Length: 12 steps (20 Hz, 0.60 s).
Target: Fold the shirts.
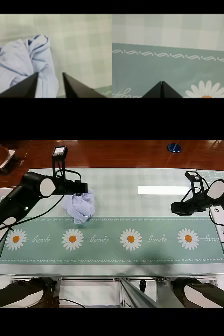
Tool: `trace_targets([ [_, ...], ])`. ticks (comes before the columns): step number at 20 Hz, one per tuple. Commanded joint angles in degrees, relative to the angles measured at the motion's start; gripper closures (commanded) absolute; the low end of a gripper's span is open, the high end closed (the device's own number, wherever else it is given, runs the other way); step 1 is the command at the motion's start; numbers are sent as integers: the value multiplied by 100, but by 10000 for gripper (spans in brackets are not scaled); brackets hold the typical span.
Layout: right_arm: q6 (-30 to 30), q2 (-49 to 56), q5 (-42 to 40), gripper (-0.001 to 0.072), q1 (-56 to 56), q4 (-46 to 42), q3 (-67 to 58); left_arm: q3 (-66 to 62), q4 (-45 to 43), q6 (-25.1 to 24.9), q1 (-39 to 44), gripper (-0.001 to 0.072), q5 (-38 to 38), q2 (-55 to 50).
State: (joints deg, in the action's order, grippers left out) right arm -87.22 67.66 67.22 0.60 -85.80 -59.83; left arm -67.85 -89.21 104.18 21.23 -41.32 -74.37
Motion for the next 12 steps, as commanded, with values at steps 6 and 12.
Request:
trace_targets([
  [6,2,4,-15,693,0,2,-2,-11,-511,-750,-533,201,-166,-909],
  [12,-7,4,-39,693,0,2,-2,-17,155,-750,-579,204,-654,-1751],
])
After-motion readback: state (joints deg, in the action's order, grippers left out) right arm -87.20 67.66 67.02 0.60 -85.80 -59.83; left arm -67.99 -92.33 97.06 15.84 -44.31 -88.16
